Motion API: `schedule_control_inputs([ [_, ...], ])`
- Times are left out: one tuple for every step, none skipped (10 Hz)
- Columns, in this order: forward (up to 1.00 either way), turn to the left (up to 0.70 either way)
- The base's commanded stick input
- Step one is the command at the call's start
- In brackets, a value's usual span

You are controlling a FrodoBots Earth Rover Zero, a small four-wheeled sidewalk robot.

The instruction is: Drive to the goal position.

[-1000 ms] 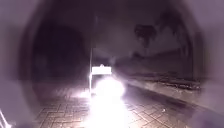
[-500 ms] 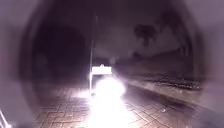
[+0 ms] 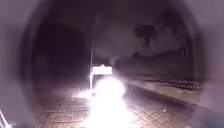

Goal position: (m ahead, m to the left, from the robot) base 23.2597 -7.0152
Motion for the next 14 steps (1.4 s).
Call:
schedule_control_inputs([
  [0.0,0.7],
  [0.0,0.7],
  [0.0,0.7],
  [0.0,0.7],
  [0.0,0.7],
  [0.0,0.7],
  [0.0,0.7],
  [0.0,0.7],
  [0.0,0.7],
  [0.0,0.7],
  [0.0,0.7],
  [0.0,0.7],
  [0.0,0.7],
  [0.0,0.7],
])
